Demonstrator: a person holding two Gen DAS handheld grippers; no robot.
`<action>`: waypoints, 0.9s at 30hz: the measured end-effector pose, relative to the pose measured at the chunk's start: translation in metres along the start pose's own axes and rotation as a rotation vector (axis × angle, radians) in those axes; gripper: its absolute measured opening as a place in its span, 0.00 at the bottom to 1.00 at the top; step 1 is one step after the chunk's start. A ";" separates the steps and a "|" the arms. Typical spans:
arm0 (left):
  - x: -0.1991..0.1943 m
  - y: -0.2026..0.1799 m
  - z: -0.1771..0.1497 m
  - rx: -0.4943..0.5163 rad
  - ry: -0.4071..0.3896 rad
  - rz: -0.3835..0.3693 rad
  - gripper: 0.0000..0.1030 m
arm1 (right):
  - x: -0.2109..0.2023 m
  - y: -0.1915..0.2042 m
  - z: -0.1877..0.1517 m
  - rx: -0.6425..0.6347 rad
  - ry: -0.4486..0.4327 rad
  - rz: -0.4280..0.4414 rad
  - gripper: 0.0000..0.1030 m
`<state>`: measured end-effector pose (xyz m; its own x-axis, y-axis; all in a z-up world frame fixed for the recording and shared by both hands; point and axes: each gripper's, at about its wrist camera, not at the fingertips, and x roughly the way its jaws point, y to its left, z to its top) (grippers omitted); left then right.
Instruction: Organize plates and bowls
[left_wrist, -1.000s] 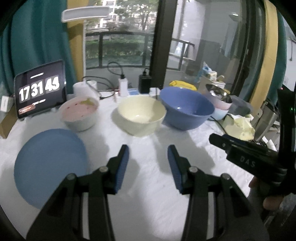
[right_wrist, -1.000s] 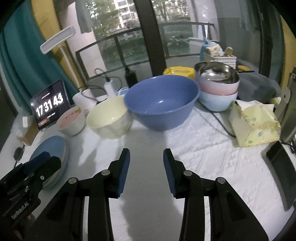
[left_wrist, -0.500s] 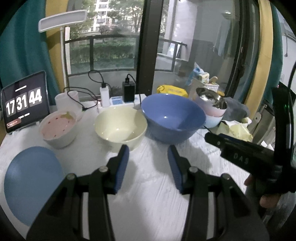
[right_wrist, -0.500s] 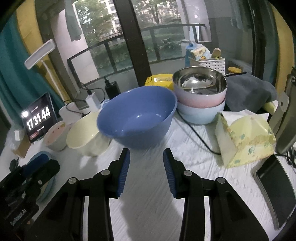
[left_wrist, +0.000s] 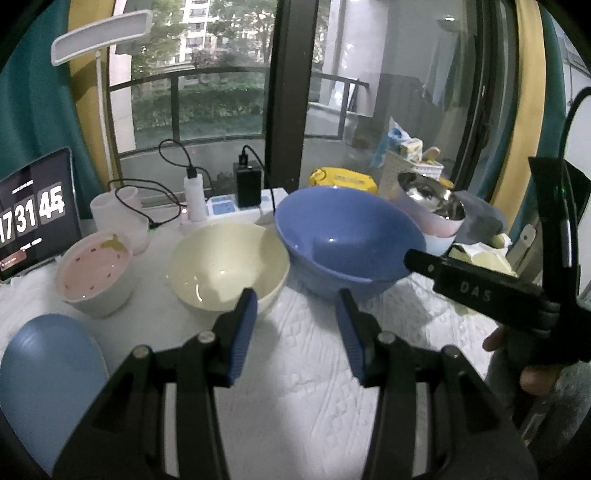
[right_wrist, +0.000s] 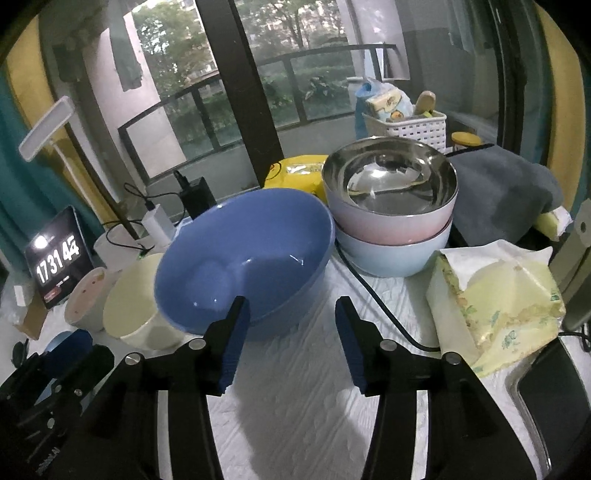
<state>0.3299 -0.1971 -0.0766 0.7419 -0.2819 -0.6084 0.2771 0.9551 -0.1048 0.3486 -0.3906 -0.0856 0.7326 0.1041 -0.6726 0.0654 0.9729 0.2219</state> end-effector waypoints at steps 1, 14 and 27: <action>0.002 0.000 0.000 0.000 0.003 -0.002 0.44 | 0.002 -0.001 -0.001 0.001 0.003 0.000 0.49; 0.027 -0.004 0.000 0.018 0.019 0.002 0.44 | 0.029 -0.011 -0.019 0.014 0.092 -0.029 0.27; 0.046 -0.016 -0.002 0.051 0.029 -0.004 0.43 | 0.031 -0.011 -0.024 -0.002 0.084 -0.012 0.16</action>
<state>0.3585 -0.2251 -0.1048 0.7227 -0.2824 -0.6309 0.3115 0.9478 -0.0674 0.3542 -0.3933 -0.1255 0.6724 0.1093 -0.7321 0.0724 0.9746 0.2120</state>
